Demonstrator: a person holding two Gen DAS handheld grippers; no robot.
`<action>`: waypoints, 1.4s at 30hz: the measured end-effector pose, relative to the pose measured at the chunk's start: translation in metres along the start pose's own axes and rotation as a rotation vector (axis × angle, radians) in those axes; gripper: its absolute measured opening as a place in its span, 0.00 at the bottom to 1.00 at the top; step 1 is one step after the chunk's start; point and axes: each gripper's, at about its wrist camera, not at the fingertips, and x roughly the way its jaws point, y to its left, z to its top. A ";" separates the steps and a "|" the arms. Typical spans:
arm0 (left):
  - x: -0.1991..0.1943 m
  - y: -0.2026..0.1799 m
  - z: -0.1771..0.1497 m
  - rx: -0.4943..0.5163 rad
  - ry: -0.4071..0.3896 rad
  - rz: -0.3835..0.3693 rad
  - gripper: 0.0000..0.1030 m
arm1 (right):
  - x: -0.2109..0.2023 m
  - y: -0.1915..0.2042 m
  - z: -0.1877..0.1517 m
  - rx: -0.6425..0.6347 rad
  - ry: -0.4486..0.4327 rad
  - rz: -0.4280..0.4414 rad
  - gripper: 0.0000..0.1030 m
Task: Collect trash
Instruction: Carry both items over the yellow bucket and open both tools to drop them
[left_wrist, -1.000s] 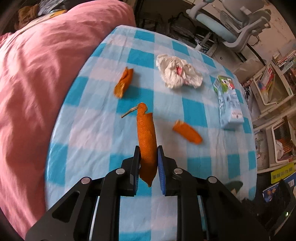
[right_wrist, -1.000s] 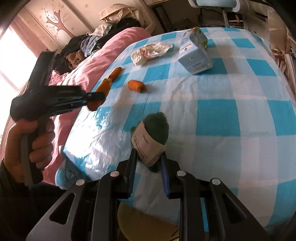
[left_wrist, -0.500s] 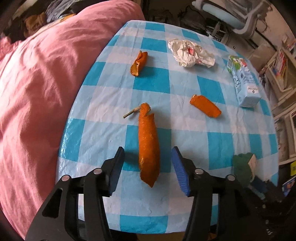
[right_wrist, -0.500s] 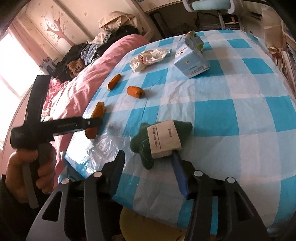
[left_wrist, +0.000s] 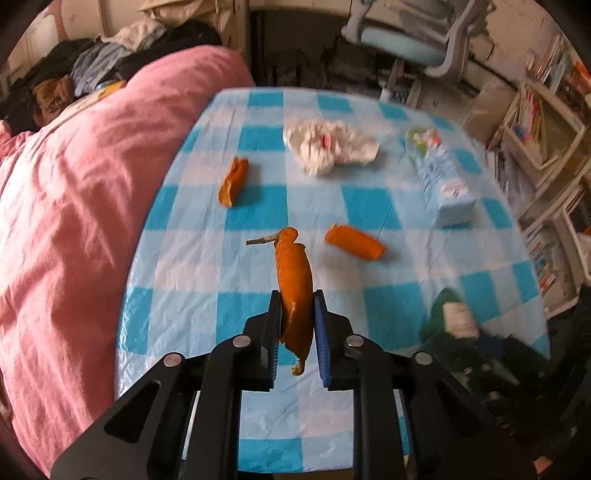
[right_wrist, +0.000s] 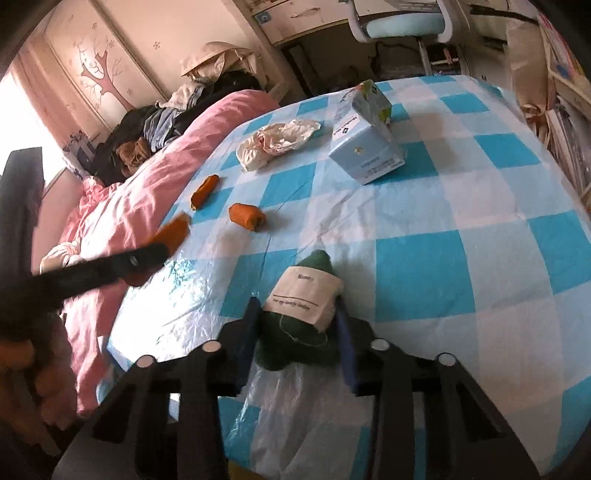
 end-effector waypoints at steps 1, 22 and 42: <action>-0.003 0.000 0.001 -0.005 -0.012 -0.005 0.15 | -0.001 0.000 -0.001 -0.008 -0.003 -0.003 0.34; -0.031 0.007 -0.011 -0.055 -0.078 -0.055 0.15 | -0.043 0.078 -0.093 -0.380 0.143 0.153 0.33; -0.042 -0.028 -0.094 0.058 0.015 -0.050 0.15 | -0.081 0.046 -0.096 -0.248 0.045 0.046 0.55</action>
